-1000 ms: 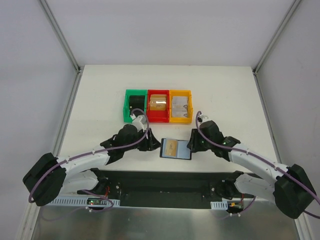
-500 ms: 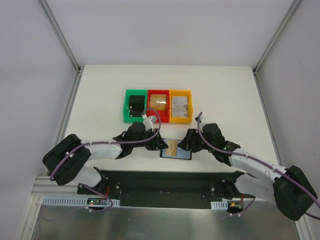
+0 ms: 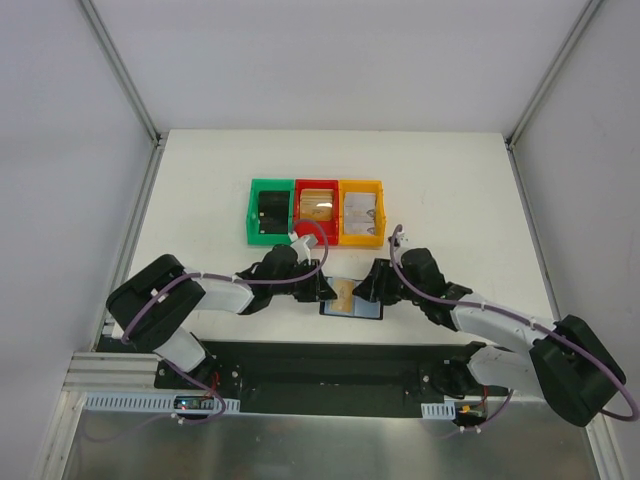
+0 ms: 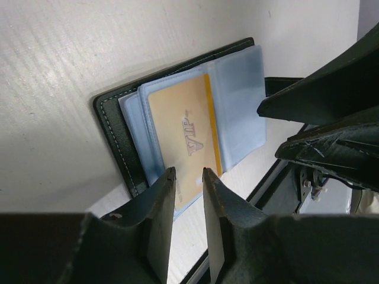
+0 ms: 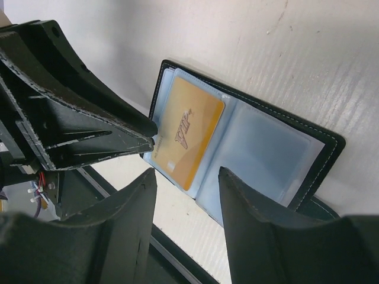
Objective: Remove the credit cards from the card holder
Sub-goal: Remove the credit card from the card holder.
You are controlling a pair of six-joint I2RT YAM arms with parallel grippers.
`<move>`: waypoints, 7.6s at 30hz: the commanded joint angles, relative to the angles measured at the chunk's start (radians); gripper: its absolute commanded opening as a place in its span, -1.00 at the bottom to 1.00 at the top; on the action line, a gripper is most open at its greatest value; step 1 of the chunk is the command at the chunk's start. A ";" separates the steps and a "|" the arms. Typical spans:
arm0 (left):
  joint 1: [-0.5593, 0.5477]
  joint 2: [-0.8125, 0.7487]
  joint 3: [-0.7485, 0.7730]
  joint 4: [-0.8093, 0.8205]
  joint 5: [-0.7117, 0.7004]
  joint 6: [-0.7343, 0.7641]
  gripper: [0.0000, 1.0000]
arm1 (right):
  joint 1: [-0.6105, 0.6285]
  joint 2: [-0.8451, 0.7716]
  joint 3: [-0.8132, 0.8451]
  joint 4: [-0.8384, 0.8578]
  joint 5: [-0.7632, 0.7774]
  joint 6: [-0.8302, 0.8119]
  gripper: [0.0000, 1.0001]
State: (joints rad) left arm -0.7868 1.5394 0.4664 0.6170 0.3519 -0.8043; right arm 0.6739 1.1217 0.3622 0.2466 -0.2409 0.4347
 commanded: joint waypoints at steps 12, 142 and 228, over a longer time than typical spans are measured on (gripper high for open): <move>-0.009 0.028 -0.005 0.029 -0.050 -0.021 -0.63 | -0.002 0.087 -0.032 0.187 -0.028 0.062 -0.10; -0.019 0.011 0.029 -0.146 -0.113 0.017 -1.00 | -0.040 0.573 -0.180 1.093 -0.232 0.407 -0.24; -0.048 0.053 0.021 -0.149 -0.154 -0.021 -1.00 | -0.108 0.394 -0.221 0.927 -0.276 0.385 -0.99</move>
State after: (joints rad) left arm -0.8257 1.5692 0.5011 0.5434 0.2279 -0.8268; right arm 0.5770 1.5826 0.1402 1.1488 -0.4858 0.8425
